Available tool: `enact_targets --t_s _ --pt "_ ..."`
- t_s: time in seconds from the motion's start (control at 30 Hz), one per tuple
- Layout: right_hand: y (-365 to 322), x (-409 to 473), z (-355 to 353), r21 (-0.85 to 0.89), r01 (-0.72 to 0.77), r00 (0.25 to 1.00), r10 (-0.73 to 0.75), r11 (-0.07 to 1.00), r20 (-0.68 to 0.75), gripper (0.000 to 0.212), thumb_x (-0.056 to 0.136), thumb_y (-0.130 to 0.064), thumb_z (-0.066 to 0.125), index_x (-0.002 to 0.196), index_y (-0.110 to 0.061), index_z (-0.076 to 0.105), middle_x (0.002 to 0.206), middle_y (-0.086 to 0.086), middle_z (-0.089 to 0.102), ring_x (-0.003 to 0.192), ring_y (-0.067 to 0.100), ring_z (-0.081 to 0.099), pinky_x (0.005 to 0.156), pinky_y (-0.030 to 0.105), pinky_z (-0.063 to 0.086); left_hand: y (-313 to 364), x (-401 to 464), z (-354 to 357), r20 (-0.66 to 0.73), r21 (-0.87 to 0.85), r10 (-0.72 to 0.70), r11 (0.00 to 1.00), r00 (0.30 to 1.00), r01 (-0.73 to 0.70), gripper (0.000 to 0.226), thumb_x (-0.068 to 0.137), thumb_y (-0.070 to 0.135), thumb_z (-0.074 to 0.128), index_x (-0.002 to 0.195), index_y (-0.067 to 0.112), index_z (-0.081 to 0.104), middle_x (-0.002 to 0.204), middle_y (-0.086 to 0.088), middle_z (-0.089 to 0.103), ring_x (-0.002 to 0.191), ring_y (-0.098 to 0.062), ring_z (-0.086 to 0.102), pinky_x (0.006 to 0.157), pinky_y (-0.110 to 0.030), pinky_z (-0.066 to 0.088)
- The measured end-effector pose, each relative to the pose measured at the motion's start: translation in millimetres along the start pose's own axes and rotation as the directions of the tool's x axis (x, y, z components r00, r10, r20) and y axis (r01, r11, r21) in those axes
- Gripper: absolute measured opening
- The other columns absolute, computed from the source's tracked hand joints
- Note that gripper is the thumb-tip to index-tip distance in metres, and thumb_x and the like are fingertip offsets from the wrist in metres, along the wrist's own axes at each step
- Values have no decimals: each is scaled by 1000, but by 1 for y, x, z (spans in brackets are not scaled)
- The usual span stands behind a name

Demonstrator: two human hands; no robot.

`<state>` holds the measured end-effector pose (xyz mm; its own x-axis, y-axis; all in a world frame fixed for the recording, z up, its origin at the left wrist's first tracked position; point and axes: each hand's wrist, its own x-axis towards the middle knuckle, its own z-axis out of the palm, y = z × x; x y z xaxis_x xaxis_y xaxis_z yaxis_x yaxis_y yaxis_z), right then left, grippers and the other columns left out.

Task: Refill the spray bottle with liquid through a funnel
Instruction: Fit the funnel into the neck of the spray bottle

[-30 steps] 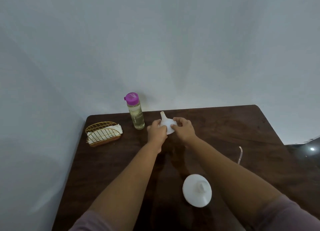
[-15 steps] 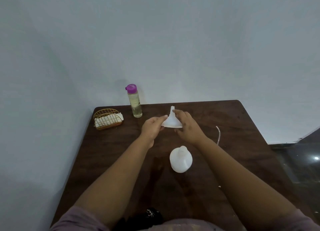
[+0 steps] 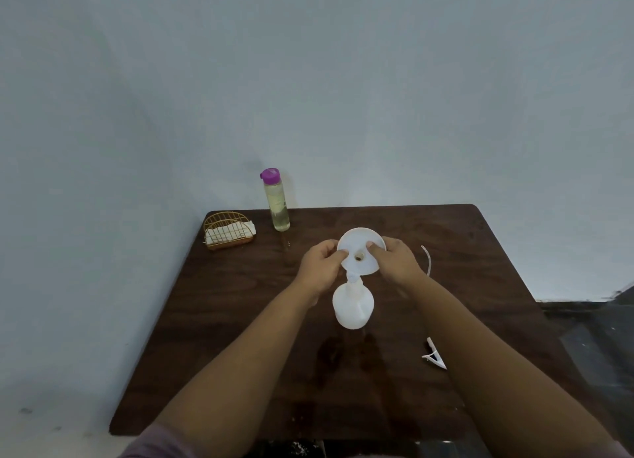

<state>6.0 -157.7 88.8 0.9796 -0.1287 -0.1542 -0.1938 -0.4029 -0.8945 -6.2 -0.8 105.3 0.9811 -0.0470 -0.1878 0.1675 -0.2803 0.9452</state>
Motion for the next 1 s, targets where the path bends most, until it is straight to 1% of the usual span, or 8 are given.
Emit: enact_targets --t_s 0.07,0.17,0.27,0.4,0.53,0.7,0.83,1.0 --pt "3 -1 1 122 -74 996 68 990 54 34 97 -32 50 123 -12 57 120 7 61 103 21 60 87 35 55 0 -3 3 -14 -14 -10 1000 1000 10 23 101 29 49 113 16 64 103 1 66 93 -13 63 70 -18 49" --pt "0 -2 2 233 -176 983 159 956 90 30 98 -29 50 122 -11 56 119 8 61 101 23 62 84 35 57 0 -6 7 -8 -25 -31 999 999 31 29 103 35 43 105 15 64 97 0 66 89 -12 62 72 -21 51" --pt "0 1 4 200 -215 975 199 956 95 30 98 -29 49 121 -11 56 119 10 61 100 23 63 85 37 57 -1 -4 6 -1 -43 -77 996 997 77 26 104 33 40 104 18 61 98 1 64 88 -10 60 76 -23 50" --pt "1 5 7 104 -198 979 192 975 61 29 98 -30 48 118 -11 57 115 8 62 97 23 63 85 39 57 -6 -1 9 33 -107 -176 978 984 178 30 103 36 41 118 16 58 116 -7 65 103 -20 65 90 -35 57" --pt "2 11 8 97 -233 972 229 967 54 27 97 -29 49 117 -12 57 113 9 62 93 23 64 84 39 58 -10 6 11 25 -153 -203 967 979 204 37 102 38 43 129 15 56 119 -7 64 102 -21 66 86 -33 58" --pt "1 14 10 95 -250 968 246 964 51 23 97 -27 50 113 -12 56 110 8 62 92 23 65 83 39 58 -15 13 13 14 -165 -222 961 975 221 37 102 39 44 129 16 56 120 -8 63 100 -22 67 86 -34 58" --pt "1 12 11 93 -251 968 248 963 46 22 97 -25 49 113 -12 56 107 9 62 89 23 66 81 40 59 -15 14 12 -6 -185 -222 959 975 217 34 102 36 43 127 16 56 114 -5 63 98 -21 67 77 -29 59" --pt "7 10 13 24 -236 971 235 972 39 29 97 -28 48 118 -10 57 112 9 62 94 22 63 86 38 57 -21 14 13 -2 -169 -225 960 974 222 24 102 33 43 116 19 58 107 -4 64 102 -22 66 87 -35 58"
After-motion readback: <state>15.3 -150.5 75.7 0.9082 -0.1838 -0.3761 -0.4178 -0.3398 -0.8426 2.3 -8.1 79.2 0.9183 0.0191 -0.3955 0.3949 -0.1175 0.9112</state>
